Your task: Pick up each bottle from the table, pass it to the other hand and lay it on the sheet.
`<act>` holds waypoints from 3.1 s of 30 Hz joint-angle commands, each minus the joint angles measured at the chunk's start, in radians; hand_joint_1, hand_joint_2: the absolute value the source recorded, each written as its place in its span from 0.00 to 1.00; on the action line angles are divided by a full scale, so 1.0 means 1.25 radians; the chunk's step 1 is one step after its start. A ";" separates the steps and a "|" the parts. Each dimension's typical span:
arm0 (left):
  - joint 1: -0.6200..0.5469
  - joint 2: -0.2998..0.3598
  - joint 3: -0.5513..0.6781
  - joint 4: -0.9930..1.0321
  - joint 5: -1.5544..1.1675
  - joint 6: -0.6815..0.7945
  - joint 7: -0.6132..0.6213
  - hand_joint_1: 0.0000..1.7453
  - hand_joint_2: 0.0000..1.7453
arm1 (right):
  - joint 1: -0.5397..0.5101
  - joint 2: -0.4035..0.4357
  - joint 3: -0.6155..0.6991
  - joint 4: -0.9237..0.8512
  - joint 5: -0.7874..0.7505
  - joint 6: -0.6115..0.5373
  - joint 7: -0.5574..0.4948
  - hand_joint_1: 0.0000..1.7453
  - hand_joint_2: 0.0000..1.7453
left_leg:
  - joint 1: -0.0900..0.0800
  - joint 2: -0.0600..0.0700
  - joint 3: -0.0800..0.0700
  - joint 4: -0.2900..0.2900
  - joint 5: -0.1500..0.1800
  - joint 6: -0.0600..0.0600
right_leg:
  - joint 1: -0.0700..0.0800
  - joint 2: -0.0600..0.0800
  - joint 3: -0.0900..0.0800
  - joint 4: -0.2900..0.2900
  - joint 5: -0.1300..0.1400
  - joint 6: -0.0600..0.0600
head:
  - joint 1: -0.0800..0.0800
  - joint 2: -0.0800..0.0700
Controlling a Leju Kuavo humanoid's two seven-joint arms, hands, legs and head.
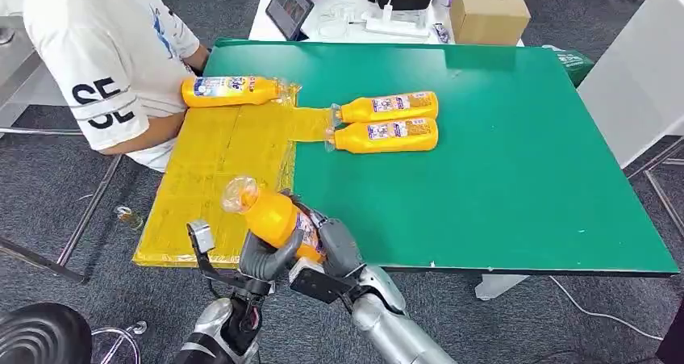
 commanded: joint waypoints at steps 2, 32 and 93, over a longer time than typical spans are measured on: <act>-0.054 -0.009 -0.058 -0.016 -0.046 -0.007 -0.005 1.00 1.00 | 0.001 0.004 0.053 0.092 0.022 0.026 0.022 1.00 1.00 | 0.001 -0.001 0.003 0.000 -0.001 0.001 | 0.001 -0.003 0.004 -0.001 -0.001 -0.002 | 0.000 0.000; -0.084 -0.020 0.059 -0.126 -0.192 0.288 -0.086 1.00 1.00 | 0.050 -0.041 -0.051 -0.181 -0.034 -0.015 0.062 0.00 0.00 | 0.001 0.000 0.003 0.001 -0.001 0.002 | 0.002 -0.002 0.004 -0.001 -0.001 -0.003 | 0.000 0.000; -0.199 0.036 0.266 0.167 -1.445 0.799 -0.117 1.00 1.00 | 0.088 -0.018 -0.132 -0.500 -0.353 -0.103 -0.041 0.00 0.00 | 0.001 0.004 0.005 -0.001 -0.001 0.001 | 0.002 0.002 0.005 -0.001 0.000 -0.003 | 0.000 0.000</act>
